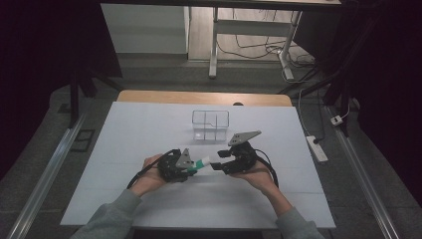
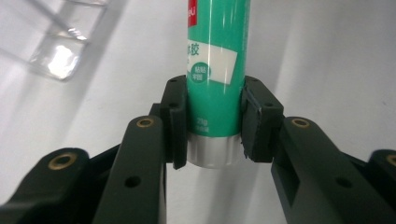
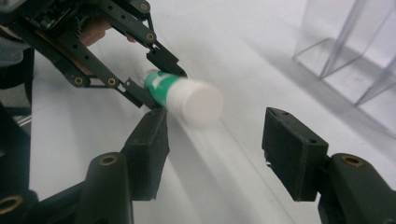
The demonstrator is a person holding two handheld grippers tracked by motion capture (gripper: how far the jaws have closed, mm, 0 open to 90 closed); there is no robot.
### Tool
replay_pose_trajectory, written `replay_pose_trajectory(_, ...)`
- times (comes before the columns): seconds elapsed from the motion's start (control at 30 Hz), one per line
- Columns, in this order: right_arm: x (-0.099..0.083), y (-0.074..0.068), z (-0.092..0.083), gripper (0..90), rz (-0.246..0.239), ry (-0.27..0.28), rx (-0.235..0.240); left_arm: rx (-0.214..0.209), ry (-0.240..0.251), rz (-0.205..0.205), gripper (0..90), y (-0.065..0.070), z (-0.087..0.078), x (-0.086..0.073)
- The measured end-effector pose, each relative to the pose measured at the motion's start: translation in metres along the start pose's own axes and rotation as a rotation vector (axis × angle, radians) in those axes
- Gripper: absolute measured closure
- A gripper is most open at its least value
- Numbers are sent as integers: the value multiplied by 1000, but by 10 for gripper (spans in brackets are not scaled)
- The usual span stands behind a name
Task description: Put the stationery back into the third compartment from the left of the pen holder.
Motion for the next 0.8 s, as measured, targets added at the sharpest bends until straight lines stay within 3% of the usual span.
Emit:
replay_pose_trajectory(0.4,11,5,-8,377,31,117,-54,55,163,-128,651,-15,-15,7)
replay_pose_trajectory(0.8,19,-8,0,355,73,195,-17,40,244,-135,650,-5,-14,21)
Point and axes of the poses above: each handheld gripper's, and its own axes: z roughly forward along the jaws, x roughly out of its top, y roughly to its right, the point moved 9 cm from there along z, roughly forward along the jaws, and after that the axes turned 6 degrees about -x, right-handed, at the moved point
